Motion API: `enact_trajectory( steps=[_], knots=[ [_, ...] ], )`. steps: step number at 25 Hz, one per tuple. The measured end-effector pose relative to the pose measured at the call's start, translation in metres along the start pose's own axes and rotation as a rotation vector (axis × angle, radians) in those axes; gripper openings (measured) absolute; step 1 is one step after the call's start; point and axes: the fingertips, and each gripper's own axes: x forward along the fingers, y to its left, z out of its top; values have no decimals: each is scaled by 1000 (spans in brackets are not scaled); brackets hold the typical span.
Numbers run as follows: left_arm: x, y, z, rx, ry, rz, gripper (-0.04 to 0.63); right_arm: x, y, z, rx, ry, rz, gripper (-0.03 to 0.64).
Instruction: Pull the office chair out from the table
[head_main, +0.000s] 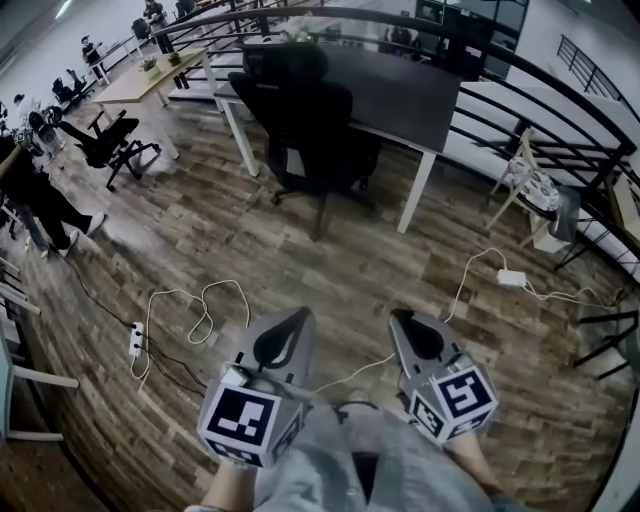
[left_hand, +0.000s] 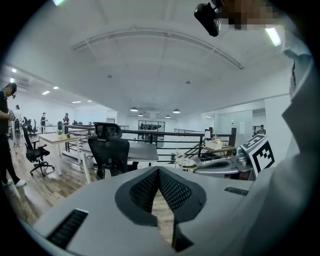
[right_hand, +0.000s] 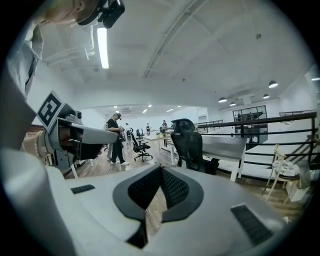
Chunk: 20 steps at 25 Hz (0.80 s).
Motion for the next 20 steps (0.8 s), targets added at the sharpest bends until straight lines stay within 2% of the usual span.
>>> enact_trajectory(
  steps=[4, 12, 20],
  knots=[
    [7, -17, 0, -2, -36, -6, 0, -11, -9, -3, -7, -10, 12, 3],
    [11, -37, -2, 2, -11, 1, 0, -32, -28, -12, -2, -8, 0, 3],
    [21, -37, -3, -38, -5, -2, 0, -34, -35, -17, 3, 11, -10, 3]
  ],
)
